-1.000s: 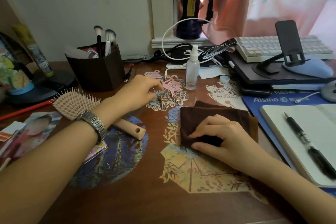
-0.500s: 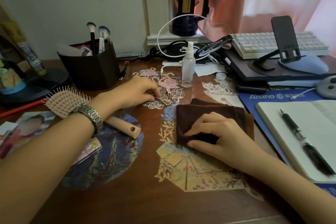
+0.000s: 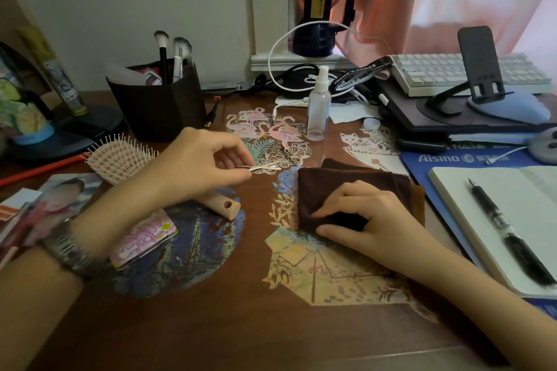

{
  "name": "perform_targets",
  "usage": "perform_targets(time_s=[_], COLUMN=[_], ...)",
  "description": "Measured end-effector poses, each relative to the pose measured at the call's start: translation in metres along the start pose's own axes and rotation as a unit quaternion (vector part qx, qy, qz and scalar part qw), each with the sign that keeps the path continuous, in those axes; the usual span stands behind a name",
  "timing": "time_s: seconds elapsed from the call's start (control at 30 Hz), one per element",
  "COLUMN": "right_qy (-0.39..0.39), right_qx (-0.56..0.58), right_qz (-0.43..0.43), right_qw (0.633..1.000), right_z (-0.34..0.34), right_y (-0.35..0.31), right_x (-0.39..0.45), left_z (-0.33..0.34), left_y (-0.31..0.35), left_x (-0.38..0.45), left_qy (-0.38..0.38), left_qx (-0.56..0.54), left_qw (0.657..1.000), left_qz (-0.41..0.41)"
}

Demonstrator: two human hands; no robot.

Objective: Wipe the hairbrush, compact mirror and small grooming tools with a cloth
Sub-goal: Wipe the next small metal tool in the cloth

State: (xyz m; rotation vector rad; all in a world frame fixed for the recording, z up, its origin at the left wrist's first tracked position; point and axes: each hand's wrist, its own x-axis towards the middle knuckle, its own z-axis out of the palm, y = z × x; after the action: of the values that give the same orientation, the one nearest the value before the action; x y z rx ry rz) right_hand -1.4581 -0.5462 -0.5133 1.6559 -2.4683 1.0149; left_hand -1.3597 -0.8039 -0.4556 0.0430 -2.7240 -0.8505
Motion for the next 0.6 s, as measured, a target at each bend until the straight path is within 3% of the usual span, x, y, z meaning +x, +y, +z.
perform_targets(time_s=[0.3,0.6], right_qy=[0.003,0.014], right_qx=[0.008,0.009], right_qz=[0.005,0.003], right_qw=[1.0,1.0], right_z=[0.0,0.0], right_y=[0.001,0.002], right_x=[-0.001,0.0], left_z=[0.019,0.049], left_y=[0.022,0.025], left_x=[-0.058,-0.055], left_qy=[-0.093,-0.053], left_qx=[-0.057,-0.009], left_qw=[0.994,0.999], left_qz=[-0.012,0.003])
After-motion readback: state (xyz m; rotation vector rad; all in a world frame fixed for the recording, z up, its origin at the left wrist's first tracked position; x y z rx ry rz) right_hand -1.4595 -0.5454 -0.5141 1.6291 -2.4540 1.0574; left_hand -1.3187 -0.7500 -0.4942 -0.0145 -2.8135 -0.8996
